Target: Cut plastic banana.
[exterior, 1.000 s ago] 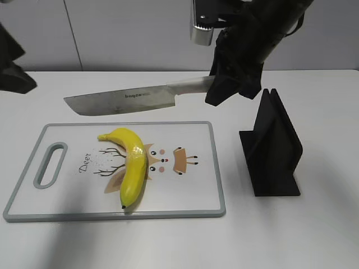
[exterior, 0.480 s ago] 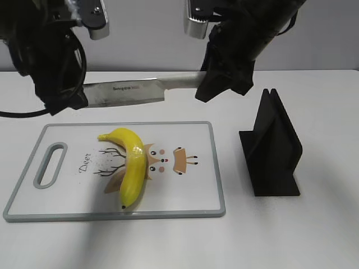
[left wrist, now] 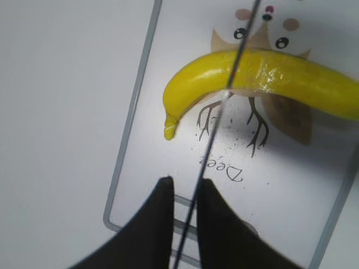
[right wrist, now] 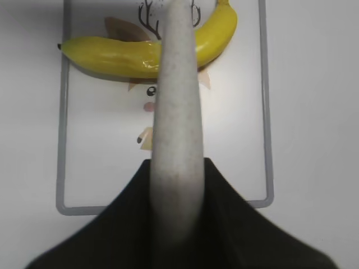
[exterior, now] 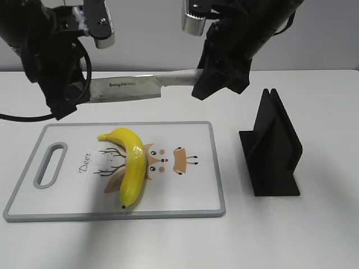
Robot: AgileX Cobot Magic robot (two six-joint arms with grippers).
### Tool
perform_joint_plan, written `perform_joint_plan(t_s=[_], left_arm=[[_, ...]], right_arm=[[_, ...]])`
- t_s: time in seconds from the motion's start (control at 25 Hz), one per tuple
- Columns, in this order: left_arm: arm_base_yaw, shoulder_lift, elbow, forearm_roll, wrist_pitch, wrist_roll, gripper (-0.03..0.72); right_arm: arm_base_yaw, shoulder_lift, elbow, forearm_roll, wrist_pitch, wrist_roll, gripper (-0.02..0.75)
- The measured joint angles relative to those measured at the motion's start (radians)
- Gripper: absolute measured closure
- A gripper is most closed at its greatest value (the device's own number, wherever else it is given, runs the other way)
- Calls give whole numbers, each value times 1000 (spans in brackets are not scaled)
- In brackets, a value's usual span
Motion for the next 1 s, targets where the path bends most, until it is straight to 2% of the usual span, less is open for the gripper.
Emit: perform_joint_plan(t_s=[0.08, 0.16, 0.36, 0.64, 1.0], left_arm=[[0, 2, 0, 4, 4, 10, 639], [0, 16, 0, 5, 6, 16, 659], [1, 130, 0, -7, 5, 19, 673], [3, 379, -17, -82, -12, 25, 674], [3, 392, -38, -83, 5, 28, 674]], right_arm=[[0, 6, -2, -7, -6, -11, 575], [0, 22, -2, -7, -7, -15, 574], [0, 116, -4, -20, -6, -9, 573], [-3, 302, -8, -50, 14, 14, 572], [-1, 300, -24, -72, 33, 37, 572]])
